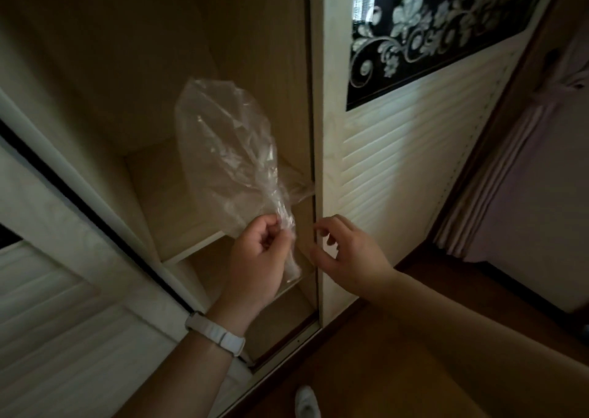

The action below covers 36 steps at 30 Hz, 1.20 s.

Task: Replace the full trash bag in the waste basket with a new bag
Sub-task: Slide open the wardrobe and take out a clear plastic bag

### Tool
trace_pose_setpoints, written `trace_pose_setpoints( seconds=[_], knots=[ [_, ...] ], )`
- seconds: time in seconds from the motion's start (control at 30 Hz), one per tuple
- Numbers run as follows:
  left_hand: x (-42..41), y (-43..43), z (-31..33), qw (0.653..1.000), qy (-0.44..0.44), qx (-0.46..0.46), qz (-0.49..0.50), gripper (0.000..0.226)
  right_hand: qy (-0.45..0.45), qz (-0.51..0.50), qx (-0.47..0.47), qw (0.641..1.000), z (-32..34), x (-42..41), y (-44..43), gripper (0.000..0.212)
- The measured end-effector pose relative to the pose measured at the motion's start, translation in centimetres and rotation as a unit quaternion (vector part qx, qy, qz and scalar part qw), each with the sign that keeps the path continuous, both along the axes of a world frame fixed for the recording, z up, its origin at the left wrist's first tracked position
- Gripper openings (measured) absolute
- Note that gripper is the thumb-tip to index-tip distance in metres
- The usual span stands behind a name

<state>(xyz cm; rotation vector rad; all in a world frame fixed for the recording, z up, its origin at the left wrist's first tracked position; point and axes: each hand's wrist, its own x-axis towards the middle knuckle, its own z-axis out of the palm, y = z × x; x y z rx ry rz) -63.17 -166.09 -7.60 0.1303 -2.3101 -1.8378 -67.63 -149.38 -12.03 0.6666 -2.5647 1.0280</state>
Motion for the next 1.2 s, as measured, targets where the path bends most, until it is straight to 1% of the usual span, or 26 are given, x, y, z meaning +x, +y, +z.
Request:
trace_pose_setpoints(
  seconds=[0.13,0.3,0.37,0.43,0.5,0.57,0.67,0.73,0.8,0.93,1.0,1.1,1.2],
  knots=[
    [4.4,3.1,1.7,0.998,-0.013,0.017,-0.054,0.014,-0.029,-0.077,0.027,0.996,-0.3,2.9,3.5,0.050],
    [9.2,7.4,3.8,0.992,-0.009,0.019,-0.126,0.010,-0.069,-0.091,0.061,0.992,-0.8,7.1,7.6,0.075],
    [10.7,9.3,4.3,0.988,-0.001,0.026,-0.154,0.012,-0.091,-0.099,0.089,0.987,-1.2,9.0,9.3,0.086],
    [11.9,11.2,4.7,0.983,0.007,0.036,-0.178,0.015,-0.117,-0.110,0.126,0.979,-1.3,10.8,11.5,0.091],
    [12.7,13.1,4.9,0.978,0.014,0.046,-0.203,0.014,-0.156,-0.119,0.146,0.970,-1.4,12.6,14.2,0.084],
    [13.1,14.9,4.9,0.973,0.017,0.057,-0.221,0.007,-0.182,-0.138,0.130,0.965,-1.8,14.3,17.0,0.068],
    [13.2,17.6,4.7,0.974,0.023,0.044,-0.221,0.008,-0.154,-0.204,0.088,0.963,-2.6,16.7,21.4,0.039],
    [13.0,19.6,4.4,0.975,0.025,0.021,-0.219,0.015,-0.163,-0.219,0.087,0.958,-2.5,18.4,24.4,0.029],
    [12.2,21.6,3.9,0.974,0.023,-0.007,-0.224,0.016,-0.181,-0.214,0.100,0.955,-2.4,20.3,27.6,0.021],
    [9.1,26.7,2.2,0.970,0.025,-0.075,-0.230,0.021,-0.191,-0.210,0.163,0.945,-3.0,24.3,33.9,0.020],
    [7.5,29.8,1.1,0.965,0.025,-0.103,-0.242,0.016,-0.203,-0.229,0.178,0.935,-3.3,26.6,37.0,0.019],
    [5.8,35.0,-0.7,0.956,0.016,-0.112,-0.271,0.016,-0.227,-0.262,0.174,0.922,-3.7,29.8,41.4,0.012],
    [5.0,41.0,-2.7,0.941,-0.001,-0.118,-0.316,0.014,-0.251,-0.312,0.184,0.898,-4.8,32.4,45.8,0.010]
  ],
)
